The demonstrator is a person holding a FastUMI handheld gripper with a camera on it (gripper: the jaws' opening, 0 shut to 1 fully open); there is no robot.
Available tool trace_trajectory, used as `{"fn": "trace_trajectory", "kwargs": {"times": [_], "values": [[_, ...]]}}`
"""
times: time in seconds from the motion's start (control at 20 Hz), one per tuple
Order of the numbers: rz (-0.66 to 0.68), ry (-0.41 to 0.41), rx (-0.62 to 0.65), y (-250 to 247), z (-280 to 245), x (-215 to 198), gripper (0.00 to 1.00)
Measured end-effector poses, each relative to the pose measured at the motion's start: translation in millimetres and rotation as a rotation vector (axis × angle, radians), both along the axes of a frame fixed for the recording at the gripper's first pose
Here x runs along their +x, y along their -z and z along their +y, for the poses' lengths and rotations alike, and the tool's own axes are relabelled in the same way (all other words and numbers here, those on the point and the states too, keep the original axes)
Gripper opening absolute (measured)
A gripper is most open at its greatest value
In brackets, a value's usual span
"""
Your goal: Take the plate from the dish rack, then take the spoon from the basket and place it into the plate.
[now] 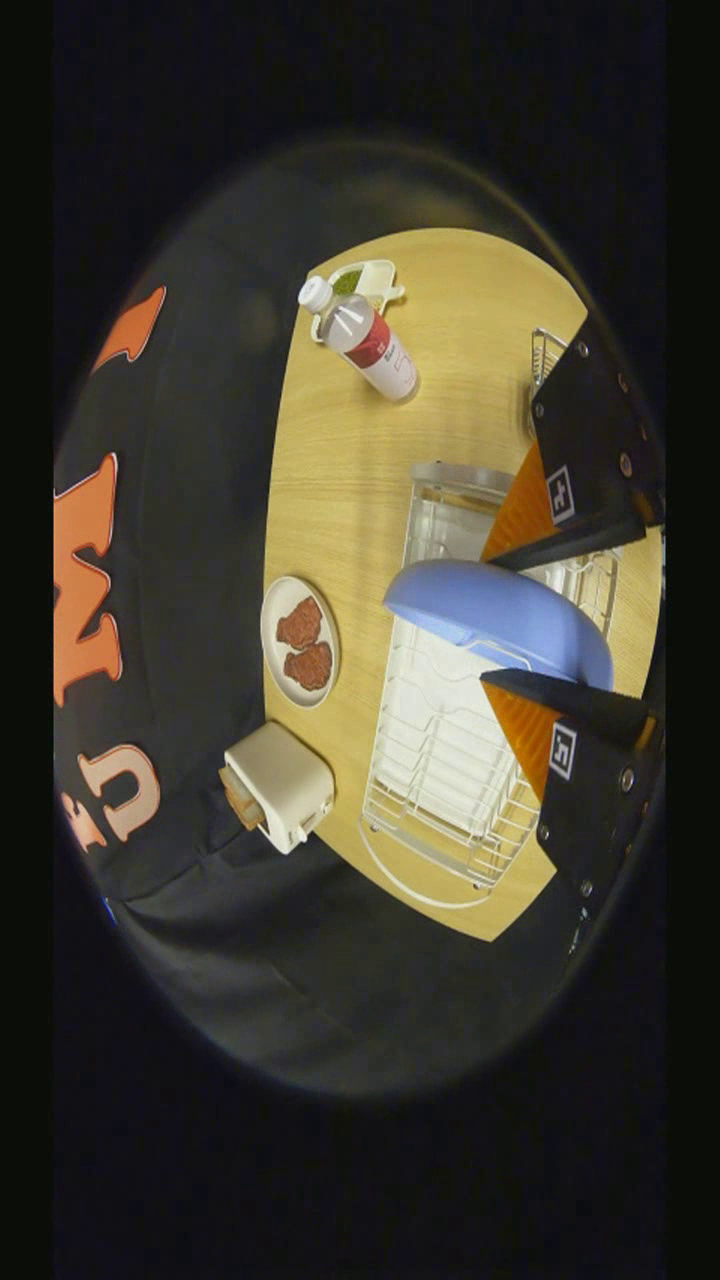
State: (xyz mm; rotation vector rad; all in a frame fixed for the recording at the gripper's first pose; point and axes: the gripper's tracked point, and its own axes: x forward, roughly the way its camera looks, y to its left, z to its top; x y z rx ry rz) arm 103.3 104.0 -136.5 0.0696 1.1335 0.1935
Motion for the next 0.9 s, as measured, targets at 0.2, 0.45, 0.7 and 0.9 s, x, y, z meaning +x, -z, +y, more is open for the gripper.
{"fn": "trace_trajectory", "kwargs": {"times": [0.2, 0.45, 0.7, 0.9], "values": [[0.006, -0.011, -0.112, -0.4, -7.6, 1.1, 0.45], [0.002, -0.012, -0.219, -6.3, -20.5, 8.8, 0.36], [-0.025, -0.029, -0.314, -20.5, -22.7, 20.3, 0.31], [-0.070, -0.048, -0.410, -35.1, -26.6, 28.5, 0.27]]}}
